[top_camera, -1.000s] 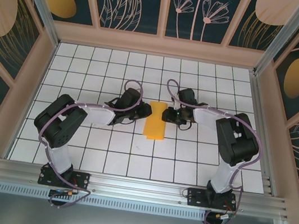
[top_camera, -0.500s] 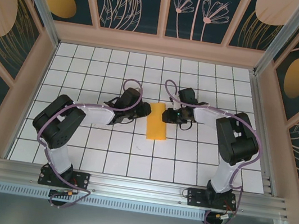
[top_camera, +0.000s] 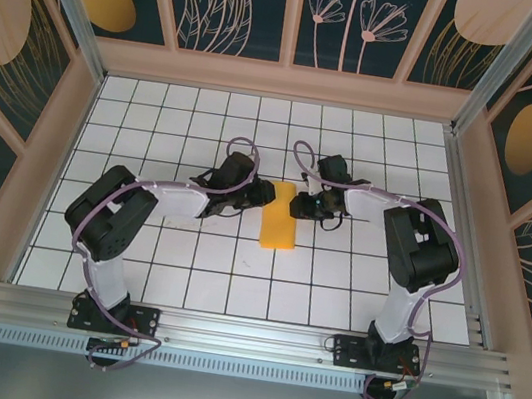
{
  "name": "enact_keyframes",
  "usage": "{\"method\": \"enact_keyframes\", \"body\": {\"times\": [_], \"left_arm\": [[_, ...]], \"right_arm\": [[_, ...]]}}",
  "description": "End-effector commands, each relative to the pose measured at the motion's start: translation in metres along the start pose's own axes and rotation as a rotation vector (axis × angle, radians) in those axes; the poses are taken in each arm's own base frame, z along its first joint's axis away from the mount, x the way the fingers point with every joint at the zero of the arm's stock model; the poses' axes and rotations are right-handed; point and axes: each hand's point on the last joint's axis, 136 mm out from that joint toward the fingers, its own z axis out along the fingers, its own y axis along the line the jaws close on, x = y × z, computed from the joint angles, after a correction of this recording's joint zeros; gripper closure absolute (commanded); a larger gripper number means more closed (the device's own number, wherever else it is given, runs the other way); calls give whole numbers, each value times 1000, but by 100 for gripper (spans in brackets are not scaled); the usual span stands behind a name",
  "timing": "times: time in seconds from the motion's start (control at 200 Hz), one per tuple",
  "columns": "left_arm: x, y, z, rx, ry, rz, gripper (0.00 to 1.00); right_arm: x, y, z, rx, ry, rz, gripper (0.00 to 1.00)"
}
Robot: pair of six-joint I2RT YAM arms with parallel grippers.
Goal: Fold a paper plane with a square sheet of paper (pick it up from the middle)
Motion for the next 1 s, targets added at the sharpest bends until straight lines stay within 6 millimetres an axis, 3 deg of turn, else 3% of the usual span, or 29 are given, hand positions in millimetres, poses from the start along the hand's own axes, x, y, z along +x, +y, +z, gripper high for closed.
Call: {"method": "enact_keyframes", "body": {"times": [0.0, 0.125, 0.14, 0.165, 0.996], "left_arm": [[3, -6, 8, 31, 27, 20, 68], [10, -1, 13, 28, 52, 18, 69], [2, -11, 13, 49, 36, 25, 70], [2, -12, 14, 51, 39, 25, 70], [15, 8, 28, 3, 84, 17, 76]], "right_arm": [[10, -20, 7, 68, 38, -20, 68], [10, -19, 6, 67, 36, -30, 68], [10, -19, 6, 67, 36, -32, 68], [9, -18, 5, 66, 34, -34, 67], [13, -25, 10, 107, 50, -29, 67]]}}
